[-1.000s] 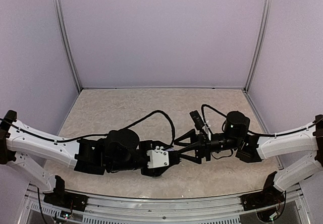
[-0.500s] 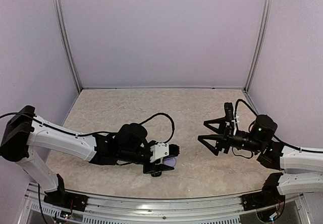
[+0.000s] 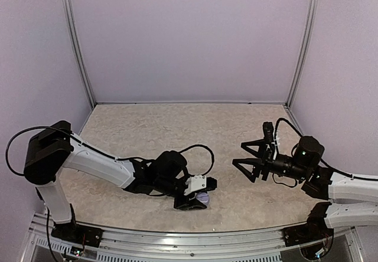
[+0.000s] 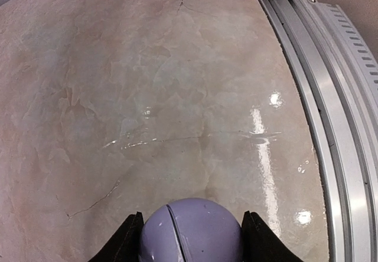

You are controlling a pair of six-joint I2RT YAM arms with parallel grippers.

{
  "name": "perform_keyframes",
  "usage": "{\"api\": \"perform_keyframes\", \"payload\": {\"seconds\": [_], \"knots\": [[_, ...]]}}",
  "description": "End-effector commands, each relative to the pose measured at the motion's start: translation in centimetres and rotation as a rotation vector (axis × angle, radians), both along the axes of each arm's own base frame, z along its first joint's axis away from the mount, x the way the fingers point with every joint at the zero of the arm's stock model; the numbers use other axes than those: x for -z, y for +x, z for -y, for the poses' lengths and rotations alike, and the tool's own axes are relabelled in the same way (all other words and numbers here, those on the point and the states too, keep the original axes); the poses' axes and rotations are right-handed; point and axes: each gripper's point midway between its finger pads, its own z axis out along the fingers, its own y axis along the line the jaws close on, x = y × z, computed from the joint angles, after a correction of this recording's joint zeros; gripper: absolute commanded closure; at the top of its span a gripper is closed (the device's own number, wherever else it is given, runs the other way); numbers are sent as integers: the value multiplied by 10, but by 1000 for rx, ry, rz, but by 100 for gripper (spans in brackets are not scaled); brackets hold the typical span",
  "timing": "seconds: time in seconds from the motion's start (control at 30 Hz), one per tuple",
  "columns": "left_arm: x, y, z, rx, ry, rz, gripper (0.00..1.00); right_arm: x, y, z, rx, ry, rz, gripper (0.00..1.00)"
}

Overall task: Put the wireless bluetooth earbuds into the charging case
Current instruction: Place the charging case with the earbuds at the center of the board.

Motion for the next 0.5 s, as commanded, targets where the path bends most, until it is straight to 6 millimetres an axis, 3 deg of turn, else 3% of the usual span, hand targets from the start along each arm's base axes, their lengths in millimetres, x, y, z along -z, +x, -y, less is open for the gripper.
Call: {"api": "perform_keyframes", "payload": {"seconds": [0.0,0.23,0.33,0.47], "knots": [[5,4,7,6,-10,-29,64,4,0,0,-4,-11,2,0],[26,4,6,8,42,-44,55,2,1,0,-3,-12,7,0],[31,4,5,5,53,-47,44,3,1,0,-3,-17,3,1],[27,5,4,-2,48,-39,21,3,1,0,-4,-24,-1,0]]}}
